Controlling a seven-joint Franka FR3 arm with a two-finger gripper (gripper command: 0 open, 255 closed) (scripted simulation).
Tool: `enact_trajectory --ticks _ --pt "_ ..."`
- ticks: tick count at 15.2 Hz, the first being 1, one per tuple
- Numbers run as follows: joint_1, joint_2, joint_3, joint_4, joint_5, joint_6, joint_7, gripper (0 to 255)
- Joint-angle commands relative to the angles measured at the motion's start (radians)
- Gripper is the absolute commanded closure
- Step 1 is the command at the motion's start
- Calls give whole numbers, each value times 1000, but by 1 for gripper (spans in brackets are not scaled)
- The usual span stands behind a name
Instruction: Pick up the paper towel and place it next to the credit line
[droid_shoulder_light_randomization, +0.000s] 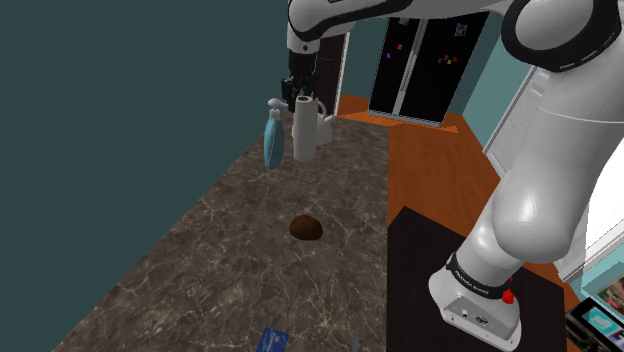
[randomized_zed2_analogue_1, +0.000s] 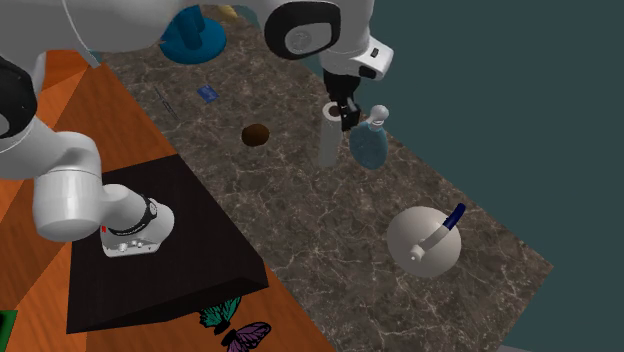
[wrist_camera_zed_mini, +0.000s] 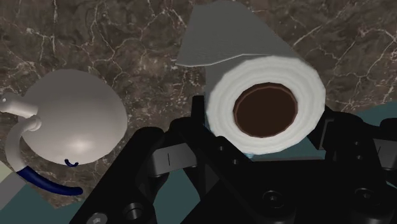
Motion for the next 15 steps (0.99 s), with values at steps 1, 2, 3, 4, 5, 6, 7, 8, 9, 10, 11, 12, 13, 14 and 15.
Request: enact_trajectory --ticks 1,2,3,4,5,6,7,8,9,10,11,12,13,14,15 --pt "21 -64 13 -49 -8 -18 36 255" --pt "29 -92 20 -69 -11 -25 51 255" --pt "38 -119 28 -89 -13 -34 67 255" --pt "46 -145 35 -107 -15 -43 83 255" --pt "54 -171 44 -124 -17 -53 99 255" --pt "61 -196 52 -139 -17 -64 115 255" --pt "69 -221 61 -153 -18 -76 131 255" --pt "77 -244 70 -166 -18 -88 148 255" --pt "85 -267 80 -177 -17 -100 164 255" --pt "93 -290 90 -187 -16 -113 180 255" --pt "100 -311 99 -196 -15 -127 197 255" --pt "108 -332 110 -204 -13 -141 213 255" --pt "116 -351 120 -210 -10 -155 230 255" --pt "123 -370 131 -215 -8 -170 247 255" --pt "131 -389 142 -219 -5 -186 264 255"
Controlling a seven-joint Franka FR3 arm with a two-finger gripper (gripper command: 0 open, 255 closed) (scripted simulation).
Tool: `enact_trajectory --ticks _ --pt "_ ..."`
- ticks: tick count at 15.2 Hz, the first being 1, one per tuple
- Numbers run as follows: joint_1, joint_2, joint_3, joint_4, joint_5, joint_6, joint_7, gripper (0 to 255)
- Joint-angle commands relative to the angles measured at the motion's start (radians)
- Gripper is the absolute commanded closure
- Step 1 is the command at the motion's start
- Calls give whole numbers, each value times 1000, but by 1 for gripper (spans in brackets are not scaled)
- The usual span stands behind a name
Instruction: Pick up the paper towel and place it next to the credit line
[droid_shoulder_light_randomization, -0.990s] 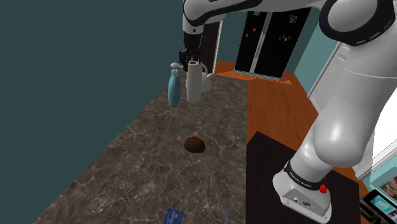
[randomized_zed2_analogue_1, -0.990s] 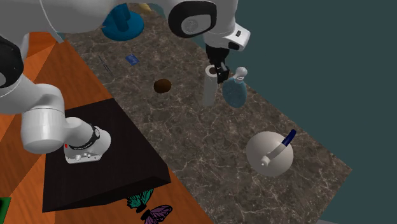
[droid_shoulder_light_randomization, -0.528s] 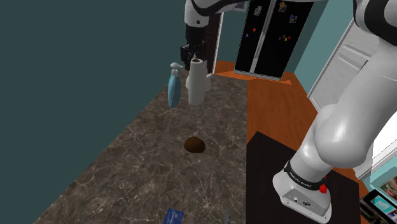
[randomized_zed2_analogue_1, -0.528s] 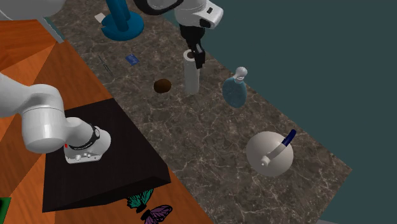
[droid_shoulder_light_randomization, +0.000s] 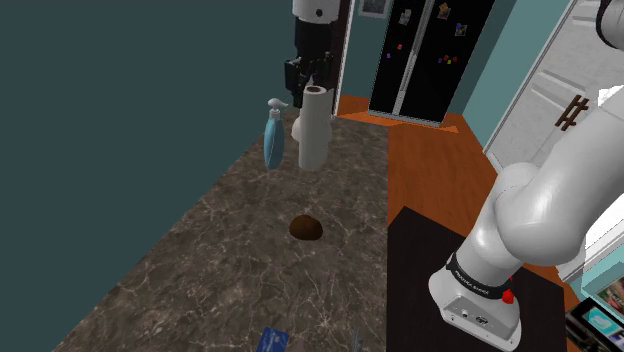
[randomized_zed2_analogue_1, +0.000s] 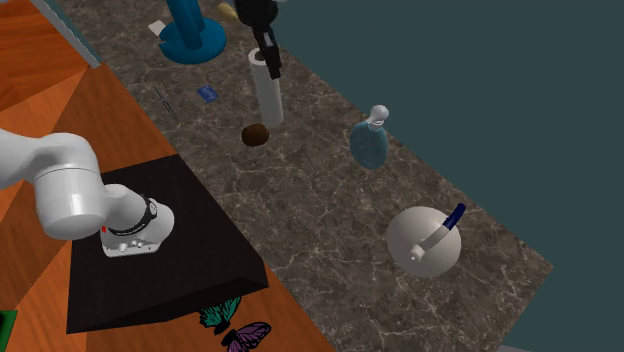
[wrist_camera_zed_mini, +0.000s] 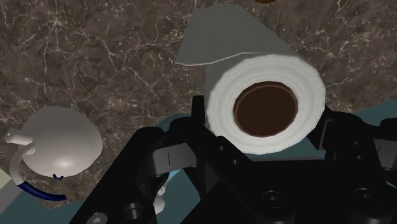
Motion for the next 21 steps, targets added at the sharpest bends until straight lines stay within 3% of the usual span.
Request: enact_trajectory --ticks 1,9,18,21 --pt "16 -41 22 -17 6 -28 36 255" --pt "75 -146 120 7 44 -161 178 255" --pt "134 -183 242 122 93 -316 355 255" --pt "137 -200 241 65 98 -275 353 255"
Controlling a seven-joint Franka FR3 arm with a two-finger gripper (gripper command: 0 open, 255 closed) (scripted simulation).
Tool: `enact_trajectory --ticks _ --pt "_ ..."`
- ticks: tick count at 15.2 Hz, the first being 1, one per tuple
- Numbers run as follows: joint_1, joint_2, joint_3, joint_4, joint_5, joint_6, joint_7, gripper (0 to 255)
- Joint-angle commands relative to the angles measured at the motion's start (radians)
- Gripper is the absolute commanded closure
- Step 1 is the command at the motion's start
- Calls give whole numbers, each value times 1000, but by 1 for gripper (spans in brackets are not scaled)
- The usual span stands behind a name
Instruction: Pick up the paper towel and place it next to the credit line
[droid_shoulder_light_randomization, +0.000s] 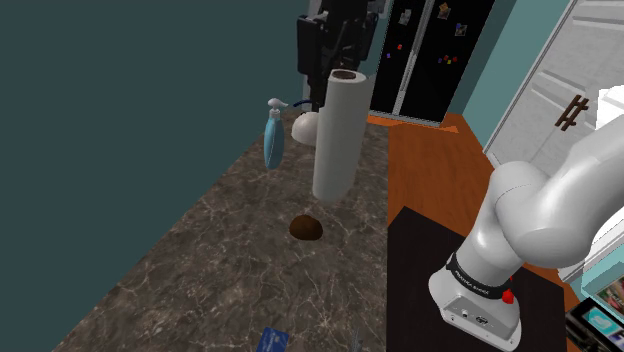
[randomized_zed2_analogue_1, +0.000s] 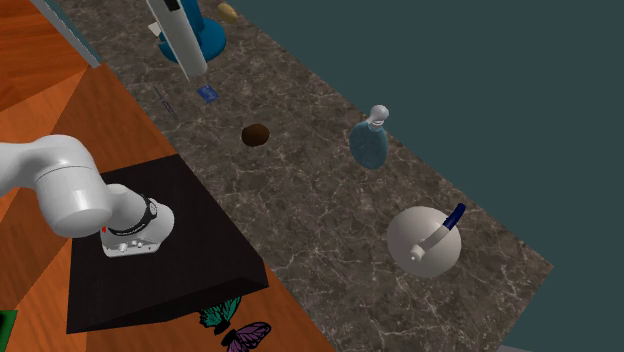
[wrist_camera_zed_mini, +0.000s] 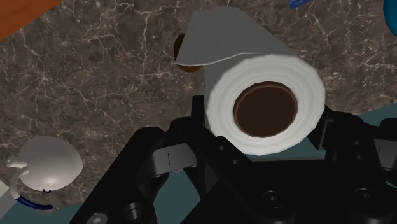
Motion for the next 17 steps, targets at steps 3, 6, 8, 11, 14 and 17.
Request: enact_trajectory --ticks 3,6,8,11,14,17 --pt "4 -23 0 -75 6 53 0 255" --pt "6 -36 1 -127 10 92 0 255" --pt "8 -44 1 -161 12 119 0 255" --pt "10 -53 3 -210 16 158 0 255" --pt "13 -61 5 -257 19 197 0 255" --pt "15 -67 7 -302 22 237 1 255"
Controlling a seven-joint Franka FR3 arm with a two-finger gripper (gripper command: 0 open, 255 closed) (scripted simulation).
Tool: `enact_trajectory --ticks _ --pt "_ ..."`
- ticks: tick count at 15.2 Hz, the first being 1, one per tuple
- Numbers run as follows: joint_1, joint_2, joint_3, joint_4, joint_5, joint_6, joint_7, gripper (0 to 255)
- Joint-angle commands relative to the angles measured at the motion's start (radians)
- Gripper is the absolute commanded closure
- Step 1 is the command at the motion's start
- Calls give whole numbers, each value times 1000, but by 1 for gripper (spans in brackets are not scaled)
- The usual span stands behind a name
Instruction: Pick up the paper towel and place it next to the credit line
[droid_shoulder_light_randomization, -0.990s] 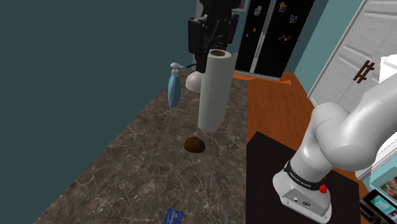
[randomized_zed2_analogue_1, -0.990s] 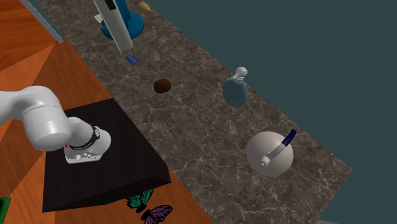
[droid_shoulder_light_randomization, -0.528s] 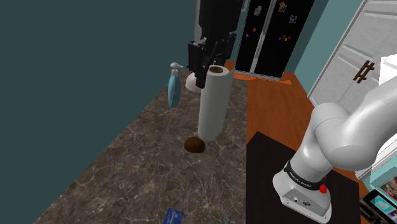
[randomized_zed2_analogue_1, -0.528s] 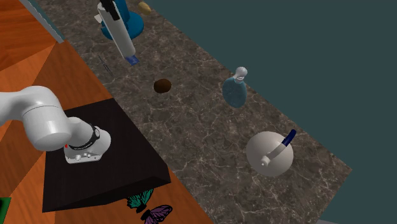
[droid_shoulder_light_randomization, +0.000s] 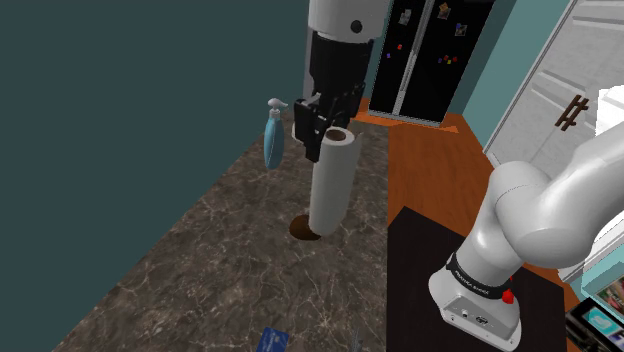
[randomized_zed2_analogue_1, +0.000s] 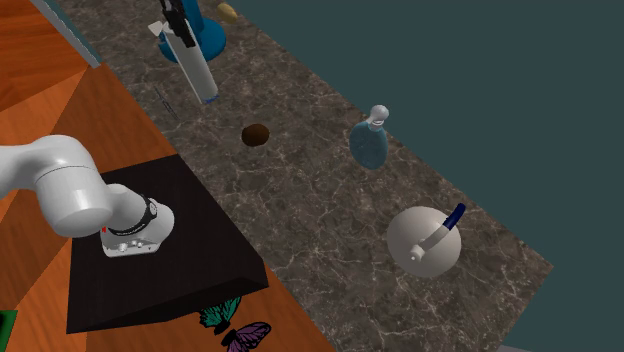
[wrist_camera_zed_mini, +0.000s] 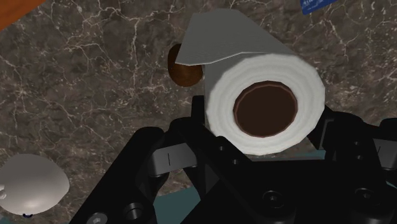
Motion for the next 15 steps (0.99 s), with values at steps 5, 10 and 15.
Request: enact_trajectory --ticks 5,10,15 --pt "3 -5 6 -89 5 84 2 255" --pt "6 -5 12 -155 9 151 5 255" --pt "8 1 19 -217 12 219 9 255"
